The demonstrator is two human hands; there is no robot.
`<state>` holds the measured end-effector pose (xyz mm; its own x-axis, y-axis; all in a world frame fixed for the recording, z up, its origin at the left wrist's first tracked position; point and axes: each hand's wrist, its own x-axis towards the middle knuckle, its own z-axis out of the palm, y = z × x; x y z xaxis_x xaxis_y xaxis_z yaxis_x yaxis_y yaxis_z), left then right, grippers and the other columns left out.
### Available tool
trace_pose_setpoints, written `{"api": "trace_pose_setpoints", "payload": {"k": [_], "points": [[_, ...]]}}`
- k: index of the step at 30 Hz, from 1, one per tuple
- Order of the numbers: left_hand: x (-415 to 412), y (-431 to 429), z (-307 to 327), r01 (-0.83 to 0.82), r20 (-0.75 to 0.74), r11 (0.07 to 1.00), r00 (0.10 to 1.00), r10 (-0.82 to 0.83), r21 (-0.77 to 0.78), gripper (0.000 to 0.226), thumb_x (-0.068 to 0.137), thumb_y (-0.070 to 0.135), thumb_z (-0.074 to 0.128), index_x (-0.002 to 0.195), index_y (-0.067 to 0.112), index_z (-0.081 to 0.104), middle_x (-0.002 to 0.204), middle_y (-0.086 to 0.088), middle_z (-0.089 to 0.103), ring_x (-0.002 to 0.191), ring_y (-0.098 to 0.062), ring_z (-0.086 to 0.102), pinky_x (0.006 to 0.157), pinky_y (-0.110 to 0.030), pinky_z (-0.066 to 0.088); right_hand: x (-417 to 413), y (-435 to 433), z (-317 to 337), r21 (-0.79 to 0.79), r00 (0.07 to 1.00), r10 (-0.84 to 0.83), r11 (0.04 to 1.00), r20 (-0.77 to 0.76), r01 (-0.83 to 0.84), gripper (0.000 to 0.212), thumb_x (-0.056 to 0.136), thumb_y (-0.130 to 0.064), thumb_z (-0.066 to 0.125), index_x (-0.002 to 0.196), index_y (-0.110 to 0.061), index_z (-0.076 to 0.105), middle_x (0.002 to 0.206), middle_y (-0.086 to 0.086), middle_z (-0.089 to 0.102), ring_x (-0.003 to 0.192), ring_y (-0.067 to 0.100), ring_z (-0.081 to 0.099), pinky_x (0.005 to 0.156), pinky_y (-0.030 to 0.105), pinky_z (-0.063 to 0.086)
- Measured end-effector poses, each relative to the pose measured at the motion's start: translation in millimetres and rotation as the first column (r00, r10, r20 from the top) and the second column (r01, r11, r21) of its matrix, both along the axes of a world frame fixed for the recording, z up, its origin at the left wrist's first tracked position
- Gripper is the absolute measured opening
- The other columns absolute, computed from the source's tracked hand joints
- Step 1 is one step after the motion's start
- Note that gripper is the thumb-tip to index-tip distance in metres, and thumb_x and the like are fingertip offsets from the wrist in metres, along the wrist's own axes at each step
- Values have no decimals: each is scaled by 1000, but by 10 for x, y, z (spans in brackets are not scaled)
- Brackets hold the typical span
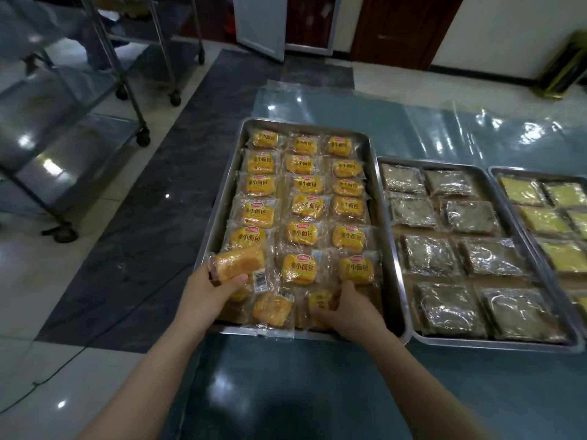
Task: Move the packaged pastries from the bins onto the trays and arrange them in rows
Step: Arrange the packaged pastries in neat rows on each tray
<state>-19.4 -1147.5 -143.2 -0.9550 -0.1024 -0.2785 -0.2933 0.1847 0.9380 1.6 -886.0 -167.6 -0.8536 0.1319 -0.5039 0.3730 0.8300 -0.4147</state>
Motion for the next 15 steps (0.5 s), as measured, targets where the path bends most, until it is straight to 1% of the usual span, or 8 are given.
{"api": "trace_pose_setpoints", "payload": {"k": [2,4,7,10,11,13,14,15], "points": [[23,-24,11,6,0,1000,1000,-6,-6,26,73,23,78,95,29,64,85,13,72,76,-3,67,64,-20,46,-16,18,23,-91,998,-61,994,8,62,66,72,-53,72,118,-18,40,95,-8,57,85,12,56,74,33,52],[28,-46,39,4,-11,1000,1000,-4,-3,26,73,23,78,95,29,65,85,12,72,76,-3,67,64,-21,46,-37,175,89,-83,997,-53,995,52,57,67,72,-50,73,121,-18,41,98,-8,57,87,12,56,73,30,50],[21,-38,71,16,-26,1000,1000,-16,10,26,73,21,78,94,30,65,84,16,71,76,-1,67,63,-17,46,-38,462,211,130,996,80,988,40,-85,55,75,-47,67,122,-25,47,105,-8,61,89,14,57,74,31,50],[15,35,56,36,-3,999,999,-36,20,28,73,25,78,97,31,64,86,14,72,77,-2,67,67,-22,48,-15,571,244,344,943,326,894,-65,-286,38,83,-25,56,120,-32,51,117,-8,60,104,18,55,83,33,49],[11,62,40,36,8,999,999,-36,26,29,73,26,78,97,30,64,86,13,72,78,-4,68,67,-23,48,-3,577,219,365,913,388,874,-125,-321,38,84,-22,54,121,-32,52,123,-8,56,112,18,51,87,31,46],[4,98,14,37,11,999,999,-38,36,28,72,25,79,96,30,64,85,12,72,80,-6,68,65,-20,47,45,562,141,295,878,402,899,-261,-324,44,87,-28,55,130,-31,47,141,-9,42,132,20,35,102,33,34],[2,104,7,39,11,998,999,-40,38,28,72,24,79,96,30,64,86,11,72,80,-7,68,65,-20,48,78,548,86,253,880,371,919,-296,-302,52,89,-35,54,139,-31,39,151,-9,27,142,23,19,111,36,25],[1,99,3,39,12,998,999,-40,41,29,72,25,79,96,30,64,87,10,72,81,-8,68,68,-22,49,100,528,26,242,892,351,927,-285,-287,62,91,-42,51,146,-33,25,158,-8,7,146,24,-1,116,40,13]]}}
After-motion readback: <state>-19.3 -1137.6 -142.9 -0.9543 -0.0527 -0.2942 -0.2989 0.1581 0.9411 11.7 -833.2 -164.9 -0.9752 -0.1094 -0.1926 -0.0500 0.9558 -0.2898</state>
